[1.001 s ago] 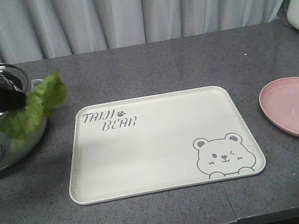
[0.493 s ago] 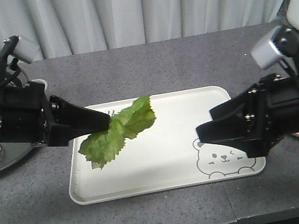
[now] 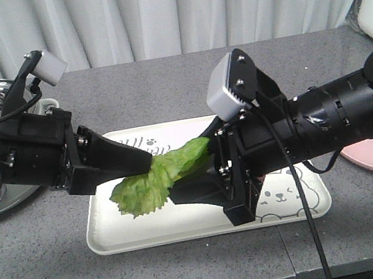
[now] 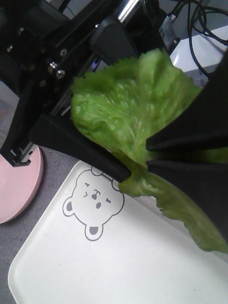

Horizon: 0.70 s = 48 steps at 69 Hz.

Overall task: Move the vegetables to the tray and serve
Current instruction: 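Grasp the lettuce with the right gripper and release the left gripper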

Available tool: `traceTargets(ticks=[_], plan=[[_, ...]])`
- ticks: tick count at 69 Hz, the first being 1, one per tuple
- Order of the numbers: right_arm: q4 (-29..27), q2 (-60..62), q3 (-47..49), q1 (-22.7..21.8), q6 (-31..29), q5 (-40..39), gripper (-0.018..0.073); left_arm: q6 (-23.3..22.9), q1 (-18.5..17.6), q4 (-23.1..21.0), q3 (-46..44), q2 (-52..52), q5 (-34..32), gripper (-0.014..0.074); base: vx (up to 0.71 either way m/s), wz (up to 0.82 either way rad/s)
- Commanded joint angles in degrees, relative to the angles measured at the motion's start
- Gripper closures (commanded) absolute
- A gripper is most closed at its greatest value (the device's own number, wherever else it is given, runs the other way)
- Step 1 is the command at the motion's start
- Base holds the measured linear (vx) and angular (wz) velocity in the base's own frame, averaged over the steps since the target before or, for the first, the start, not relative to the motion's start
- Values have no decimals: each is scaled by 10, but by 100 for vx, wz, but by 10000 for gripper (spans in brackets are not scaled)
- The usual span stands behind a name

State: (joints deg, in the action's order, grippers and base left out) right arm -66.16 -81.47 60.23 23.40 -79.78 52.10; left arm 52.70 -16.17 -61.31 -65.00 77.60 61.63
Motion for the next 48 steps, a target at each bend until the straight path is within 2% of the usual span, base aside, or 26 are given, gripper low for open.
traceTargets(ticks=[1, 19, 26, 30, 38, 48], plan=[[-40, 16, 19, 0, -18, -8, 209, 2, -3, -44, -12, -12, 1, 603, 0, 0], [-40, 16, 18, 0, -18, -6, 484, 2, -3, -43, -12, -12, 0, 600, 0, 0], [-39, 16, 18, 0, -18, -6, 561, 2, -3, -43, -12, -12, 0, 587, 0, 0], [-39, 16, 18, 0, -18, -6, 571, 2, -3, -43, -12, -12, 0, 563, 0, 0], [-37, 16, 18, -1, -13, -8, 568, 2, -3, -42, -12, -12, -3, 455, 0, 0], [-8, 29, 18, -1, 11, -23, 565, 2, -3, -35, -15, -18, -28, 230, 0, 0]])
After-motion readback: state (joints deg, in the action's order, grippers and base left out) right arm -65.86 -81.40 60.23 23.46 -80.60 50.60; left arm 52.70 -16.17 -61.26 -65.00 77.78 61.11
